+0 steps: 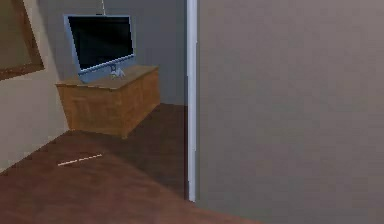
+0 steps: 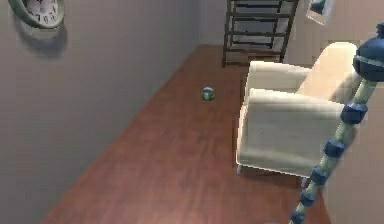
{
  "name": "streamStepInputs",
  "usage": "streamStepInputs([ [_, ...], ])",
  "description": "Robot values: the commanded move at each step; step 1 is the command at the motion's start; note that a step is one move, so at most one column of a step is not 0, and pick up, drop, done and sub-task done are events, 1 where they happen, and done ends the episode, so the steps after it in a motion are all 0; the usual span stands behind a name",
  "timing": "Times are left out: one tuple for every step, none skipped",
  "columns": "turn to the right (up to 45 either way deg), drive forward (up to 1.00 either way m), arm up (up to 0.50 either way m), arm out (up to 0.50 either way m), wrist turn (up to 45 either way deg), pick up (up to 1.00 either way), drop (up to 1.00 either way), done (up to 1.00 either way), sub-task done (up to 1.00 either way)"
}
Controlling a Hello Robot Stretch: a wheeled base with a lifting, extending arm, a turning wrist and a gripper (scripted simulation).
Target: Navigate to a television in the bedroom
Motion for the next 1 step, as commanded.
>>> streamStepInputs([
  [-30.0,0.0,0.0,0.0,0.0,0.0,0.0,0.0,0.0],
])
